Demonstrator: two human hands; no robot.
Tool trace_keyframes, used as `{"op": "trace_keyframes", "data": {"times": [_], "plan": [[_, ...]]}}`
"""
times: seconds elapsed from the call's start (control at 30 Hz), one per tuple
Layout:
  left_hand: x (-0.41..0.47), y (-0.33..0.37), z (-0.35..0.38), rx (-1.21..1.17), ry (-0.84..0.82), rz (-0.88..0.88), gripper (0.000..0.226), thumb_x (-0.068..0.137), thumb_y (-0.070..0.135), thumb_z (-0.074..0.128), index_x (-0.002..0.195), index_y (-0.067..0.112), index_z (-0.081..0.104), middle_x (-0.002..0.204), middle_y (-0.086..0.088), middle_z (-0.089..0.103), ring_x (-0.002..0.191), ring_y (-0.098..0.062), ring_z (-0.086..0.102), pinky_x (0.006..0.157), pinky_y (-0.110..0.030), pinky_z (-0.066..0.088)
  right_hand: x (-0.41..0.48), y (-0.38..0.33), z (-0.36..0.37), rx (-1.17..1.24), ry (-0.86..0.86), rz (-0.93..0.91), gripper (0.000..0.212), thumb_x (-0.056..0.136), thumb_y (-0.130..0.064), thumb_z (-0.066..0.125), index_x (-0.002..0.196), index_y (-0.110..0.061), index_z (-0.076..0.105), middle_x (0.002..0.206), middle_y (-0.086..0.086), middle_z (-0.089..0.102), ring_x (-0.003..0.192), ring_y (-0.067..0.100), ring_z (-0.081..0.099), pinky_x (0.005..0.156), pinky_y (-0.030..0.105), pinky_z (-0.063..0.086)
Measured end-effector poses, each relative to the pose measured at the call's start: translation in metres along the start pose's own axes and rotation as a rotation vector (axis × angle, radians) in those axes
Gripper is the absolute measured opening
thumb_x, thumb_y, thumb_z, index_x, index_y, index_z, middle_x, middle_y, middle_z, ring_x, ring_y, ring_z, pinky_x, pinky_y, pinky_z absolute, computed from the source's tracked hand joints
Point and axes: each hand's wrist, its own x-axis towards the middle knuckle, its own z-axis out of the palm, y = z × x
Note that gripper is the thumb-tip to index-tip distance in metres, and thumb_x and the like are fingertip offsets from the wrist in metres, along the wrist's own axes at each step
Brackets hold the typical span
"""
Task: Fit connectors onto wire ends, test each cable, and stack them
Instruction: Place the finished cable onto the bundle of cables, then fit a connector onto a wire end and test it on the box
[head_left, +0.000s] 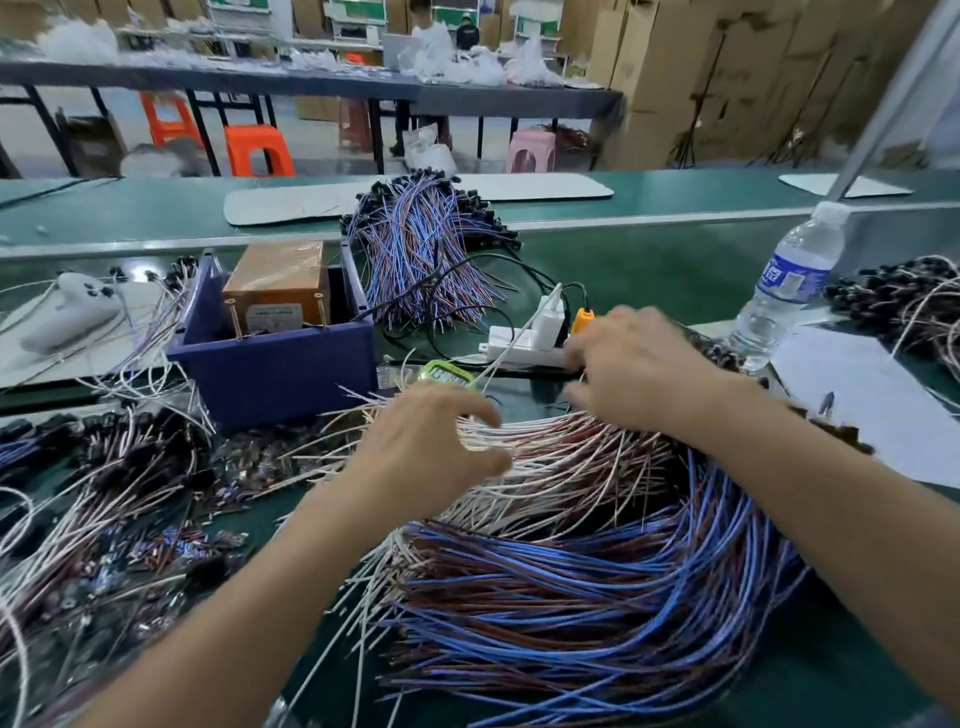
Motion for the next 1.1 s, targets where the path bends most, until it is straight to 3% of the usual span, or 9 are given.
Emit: {"op": "trace_keyframes", "data": {"times": [0.07, 0.13, 0.23, 0.3, 0.4, 0.5, 0.7, 0.9, 1.1], "plan": [[0.009, 0.010, 0.010, 0.048, -0.233, 0.030, 0.089, 0.073, 0.068, 0.078, 0.150, 0.038, 0.045, 0.157, 0.013, 0.042, 0.142, -0.014, 0.040, 0.117, -0.041, 0.031, 0.000, -0.008, 0.000, 0.212, -0.333, -0.136, 0.065, 0.075, -0.062, 0.075, 0.133, -0.036, 0.060, 0.120, -0.007, 0.064, 0.099, 0.018, 0.055, 0.087, 0.031, 0.046], [0.017, 0.013, 0.022, 0.089, -0.332, 0.075, 0.111, 0.070, 0.075, 0.075, 0.160, 0.032, 0.026, 0.165, 0.009, 0.033, 0.147, -0.016, 0.035, 0.121, -0.039, 0.027, 0.004, -0.001, 0.000, 0.269, -0.566, -0.226, 0.096, 0.064, -0.060, 0.086, 0.147, -0.039, 0.044, 0.117, -0.015, 0.055, 0.100, 0.013, 0.053, 0.087, 0.029, 0.044], [0.023, 0.009, 0.036, 0.191, -0.334, 0.125, 0.112, 0.071, 0.080, 0.070, 0.161, 0.029, 0.026, 0.161, 0.007, 0.040, 0.143, -0.018, 0.041, 0.120, -0.038, 0.032, 0.006, 0.016, 0.001, 0.337, -0.724, -0.310, 0.108, 0.056, -0.047, 0.095, 0.148, -0.041, 0.040, 0.115, -0.025, 0.057, 0.101, 0.002, 0.059, 0.089, 0.024, 0.045], [0.025, 0.008, 0.042, 0.234, -0.310, 0.138, 0.105, 0.075, 0.080, 0.067, 0.159, 0.029, 0.030, 0.157, 0.006, 0.045, 0.139, -0.018, 0.045, 0.117, -0.039, 0.034, 0.005, 0.016, 0.004, 0.206, -0.734, -0.338, 0.120, 0.049, -0.048, 0.096, 0.151, -0.045, 0.033, 0.130, -0.021, 0.057, 0.119, 0.008, 0.057, 0.102, 0.031, 0.044], [0.031, 0.008, 0.043, 0.242, -0.348, 0.130, 0.101, 0.078, 0.081, 0.063, 0.158, 0.027, 0.032, 0.154, 0.003, 0.047, 0.138, -0.020, 0.044, 0.116, -0.040, 0.032, -0.004, 0.003, 0.021, -0.172, -0.635, -0.357, 0.142, 0.047, -0.052, 0.096, 0.160, -0.037, 0.012, 0.158, -0.005, 0.039, 0.146, 0.020, 0.036, 0.125, 0.046, 0.018], [0.037, 0.007, 0.039, 0.220, -0.415, 0.122, 0.103, 0.078, 0.081, 0.063, 0.159, 0.025, 0.030, 0.152, 0.001, 0.046, 0.138, -0.023, 0.043, 0.118, -0.041, 0.031, -0.010, -0.007, 0.033, -0.204, -0.486, -0.346, 0.123, 0.057, -0.042, 0.095, 0.155, -0.032, 0.022, 0.142, 0.000, 0.052, 0.136, 0.023, 0.046, 0.121, 0.044, 0.023], [0.029, 0.001, 0.038, 0.195, -0.449, 0.145, 0.118, 0.068, 0.084, 0.068, 0.160, 0.028, 0.022, 0.160, 0.003, 0.038, 0.143, -0.021, 0.038, 0.119, -0.038, 0.027, -0.003, -0.007, 0.027, -0.013, -0.442, -0.196, 0.073, 0.048, -0.038, 0.097, 0.111, -0.031, 0.060, 0.097, -0.006, 0.065, 0.096, 0.022, 0.063, 0.083, 0.031, 0.048], [0.024, 0.011, 0.051, 0.208, -0.241, 0.152, 0.090, 0.073, 0.062, 0.078, 0.148, 0.027, 0.043, 0.137, 0.002, 0.058, 0.125, -0.021, 0.053, 0.110, -0.039, 0.041, -0.006, -0.006, 0.034, 0.076, -0.354, -0.098, 0.048, 0.038, -0.025, 0.092, 0.064, -0.031, 0.052, 0.067, -0.009, 0.059, 0.072, 0.016, 0.056, 0.064, 0.023, 0.041], [0.020, 0.014, 0.045, 0.139, -0.194, 0.123, 0.071, 0.076, 0.055, 0.082, 0.137, 0.028, 0.056, 0.128, 0.001, 0.066, 0.117, -0.023, 0.059, 0.099, -0.037, 0.047, -0.009, -0.011, 0.031, 0.025, -0.397, -0.093, 0.050, 0.043, -0.029, 0.093, 0.078, -0.035, 0.057, 0.078, -0.011, 0.064, 0.084, 0.018, 0.065, 0.074, 0.028, 0.050]]}}
